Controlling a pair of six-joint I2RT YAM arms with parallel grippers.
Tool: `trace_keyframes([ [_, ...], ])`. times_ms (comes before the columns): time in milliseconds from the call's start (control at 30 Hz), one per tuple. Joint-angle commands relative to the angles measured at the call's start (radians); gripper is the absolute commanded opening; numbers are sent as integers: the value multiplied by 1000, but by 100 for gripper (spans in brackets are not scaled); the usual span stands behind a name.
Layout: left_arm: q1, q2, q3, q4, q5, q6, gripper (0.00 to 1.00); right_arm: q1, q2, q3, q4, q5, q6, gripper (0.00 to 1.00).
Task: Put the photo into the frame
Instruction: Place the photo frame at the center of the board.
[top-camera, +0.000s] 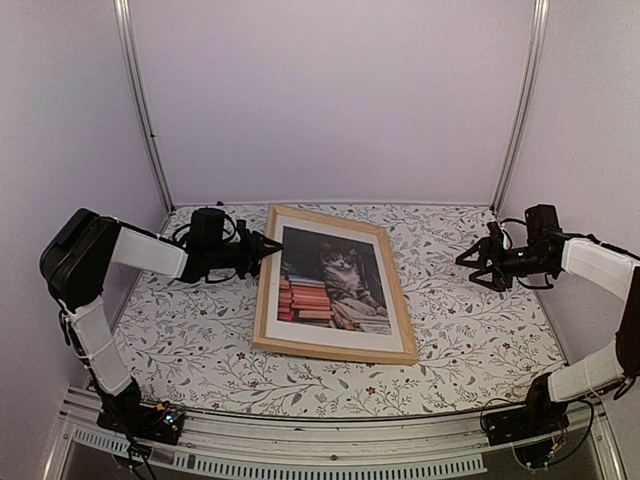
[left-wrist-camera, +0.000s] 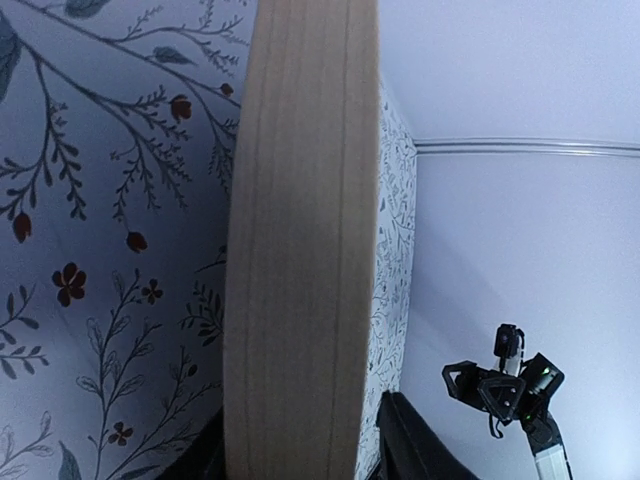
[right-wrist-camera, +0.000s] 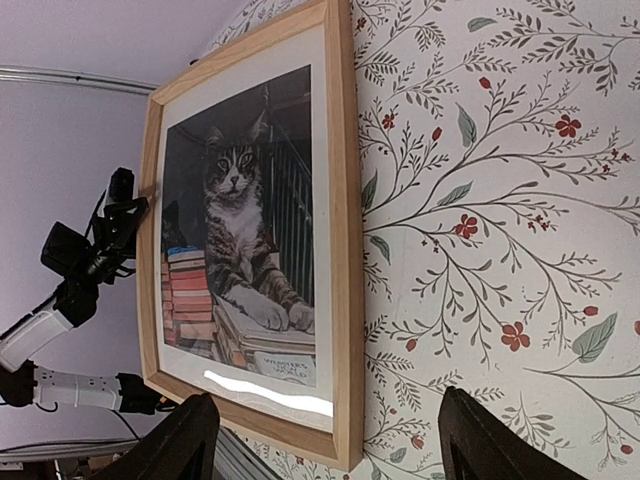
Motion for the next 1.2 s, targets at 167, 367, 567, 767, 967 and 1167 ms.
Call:
trace_keyframes([
  [167, -8, 50, -51, 84, 76, 9, 61, 8, 13, -14, 25, 3, -2, 79],
  [367, 8, 69, -12, -76, 64, 129, 71, 15, 8, -23, 16, 30, -5, 79],
  [567, 51, 104, 57, -218, 62, 257, 77, 62, -1, 4, -21, 128, -20, 80],
  [767, 83, 91, 157, -435, -32, 426, 85, 99, -12, 43, -56, 252, -41, 81],
  [967, 80, -27, 247, -659, -274, 591, 95, 150, -18, 106, -76, 375, -56, 83],
  [1167, 63, -228, 269, -734, -504, 721, 100, 231, -7, 192, -90, 500, -85, 89],
])
